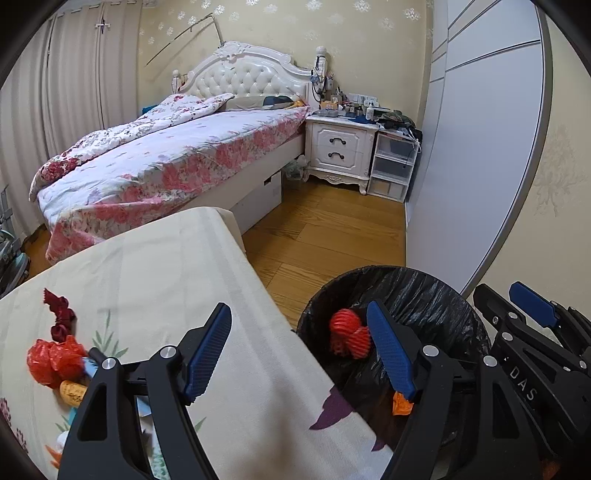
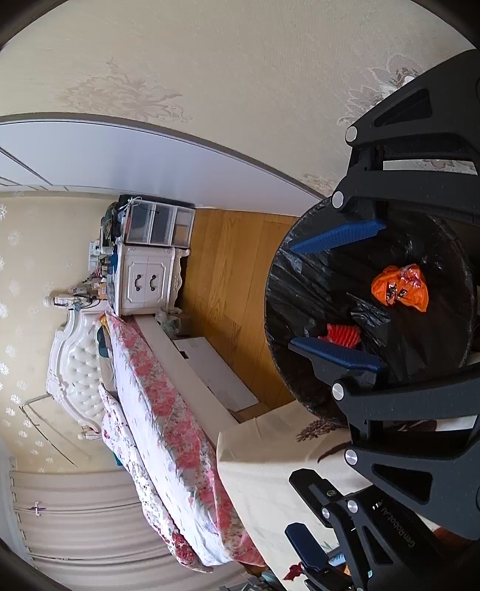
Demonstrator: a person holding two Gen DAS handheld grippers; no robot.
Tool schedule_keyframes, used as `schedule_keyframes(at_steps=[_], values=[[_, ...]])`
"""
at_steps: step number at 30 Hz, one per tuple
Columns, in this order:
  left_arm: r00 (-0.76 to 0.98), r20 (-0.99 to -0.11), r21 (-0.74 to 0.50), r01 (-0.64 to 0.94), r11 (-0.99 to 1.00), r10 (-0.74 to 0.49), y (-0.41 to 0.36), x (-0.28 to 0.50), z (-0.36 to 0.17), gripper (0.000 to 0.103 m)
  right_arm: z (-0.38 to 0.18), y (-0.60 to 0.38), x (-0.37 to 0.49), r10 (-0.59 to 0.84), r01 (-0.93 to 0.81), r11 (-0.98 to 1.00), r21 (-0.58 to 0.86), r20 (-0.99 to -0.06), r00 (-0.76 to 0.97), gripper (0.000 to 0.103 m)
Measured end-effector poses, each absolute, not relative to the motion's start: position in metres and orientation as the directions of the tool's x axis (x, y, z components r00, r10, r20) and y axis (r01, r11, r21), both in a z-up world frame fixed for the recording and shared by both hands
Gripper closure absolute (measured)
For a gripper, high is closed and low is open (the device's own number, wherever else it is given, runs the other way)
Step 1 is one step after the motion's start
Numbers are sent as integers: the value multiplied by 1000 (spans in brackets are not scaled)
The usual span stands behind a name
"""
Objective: Collect trash
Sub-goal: 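Return both grippers to the table and grasp the yellow mesh sleeve with the left gripper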
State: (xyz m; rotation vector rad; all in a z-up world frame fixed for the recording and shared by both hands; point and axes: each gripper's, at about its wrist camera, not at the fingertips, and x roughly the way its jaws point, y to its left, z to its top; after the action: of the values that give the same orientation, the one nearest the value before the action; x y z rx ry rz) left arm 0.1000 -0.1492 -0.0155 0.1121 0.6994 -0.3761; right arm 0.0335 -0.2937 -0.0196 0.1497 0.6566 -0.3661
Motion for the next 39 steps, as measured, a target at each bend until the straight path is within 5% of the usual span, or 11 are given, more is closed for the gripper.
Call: schedule_keyframes(at_steps=[39], values=[[733,-673,19,157,987,-103,18,-28,-24,29,-21,-156,-71,-55,76,997,4,-656,752,54]])
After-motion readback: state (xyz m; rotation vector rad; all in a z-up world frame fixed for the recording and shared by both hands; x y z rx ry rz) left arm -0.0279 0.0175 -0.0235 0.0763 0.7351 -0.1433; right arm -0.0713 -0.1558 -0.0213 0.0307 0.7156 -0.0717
